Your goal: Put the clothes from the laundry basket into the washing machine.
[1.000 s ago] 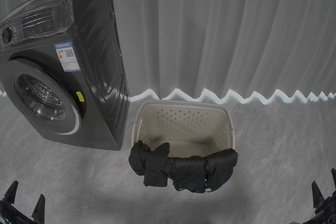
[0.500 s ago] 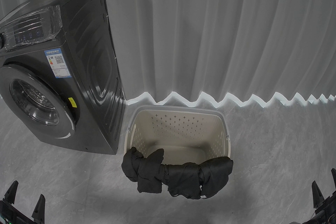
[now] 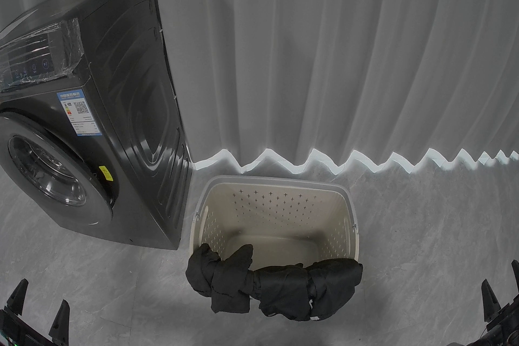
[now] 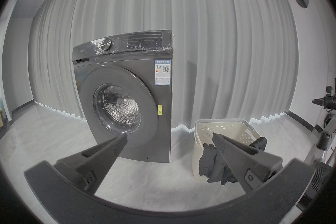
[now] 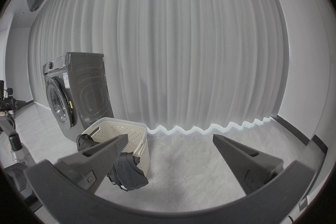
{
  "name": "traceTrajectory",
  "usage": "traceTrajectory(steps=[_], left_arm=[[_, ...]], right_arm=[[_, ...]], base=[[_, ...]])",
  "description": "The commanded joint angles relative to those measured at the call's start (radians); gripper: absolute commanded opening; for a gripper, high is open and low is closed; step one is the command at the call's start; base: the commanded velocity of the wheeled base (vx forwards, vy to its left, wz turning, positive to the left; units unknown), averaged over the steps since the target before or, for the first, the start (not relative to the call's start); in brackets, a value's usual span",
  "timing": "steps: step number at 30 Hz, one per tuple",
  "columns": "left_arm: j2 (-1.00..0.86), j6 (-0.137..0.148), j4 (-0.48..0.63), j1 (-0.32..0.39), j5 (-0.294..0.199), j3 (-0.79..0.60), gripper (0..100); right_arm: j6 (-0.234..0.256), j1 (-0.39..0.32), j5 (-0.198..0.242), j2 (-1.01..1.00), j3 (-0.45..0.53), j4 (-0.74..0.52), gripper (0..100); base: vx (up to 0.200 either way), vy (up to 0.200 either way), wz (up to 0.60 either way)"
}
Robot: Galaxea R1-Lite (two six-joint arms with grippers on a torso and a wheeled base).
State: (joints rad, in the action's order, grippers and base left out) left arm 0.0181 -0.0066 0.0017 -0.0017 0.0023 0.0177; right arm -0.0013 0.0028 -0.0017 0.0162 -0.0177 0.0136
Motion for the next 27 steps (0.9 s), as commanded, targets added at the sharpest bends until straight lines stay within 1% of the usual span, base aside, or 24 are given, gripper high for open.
traceTrajectory(steps=[1, 2, 13, 19, 27], left_arm=[[-0.018, 0.0, 0.0, 0.0, -0.001, -0.018, 100], [-0.018, 0.0, 0.0, 0.0, -0.001, -0.018, 100], [-0.018, 0.002, 0.0, 0.0, -0.001, -0.018, 100], [-0.018, 0.002, 0.0, 0.0, -0.001, -0.018, 100], [-0.018, 0.002, 0.0, 0.0, -0.001, -0.018, 100]], right_arm=[[0.0, 0.0, 0.0, -0.016, 0.018, 0.0, 100], [0.0, 0.0, 0.0, -0.016, 0.018, 0.0, 100], [0.0, 0.0, 0.0, -0.016, 0.018, 0.0, 100], [0.0, 0.0, 0.0, -0.016, 0.018, 0.0, 100], [0.0, 0.0, 0.0, -0.016, 0.018, 0.0, 100]], base=[[0.2, 0.0, 0.0], [0.2, 0.0, 0.0], [0.0, 0.0, 0.0], [0.2, 0.0, 0.0], [0.0, 0.0, 0.0]])
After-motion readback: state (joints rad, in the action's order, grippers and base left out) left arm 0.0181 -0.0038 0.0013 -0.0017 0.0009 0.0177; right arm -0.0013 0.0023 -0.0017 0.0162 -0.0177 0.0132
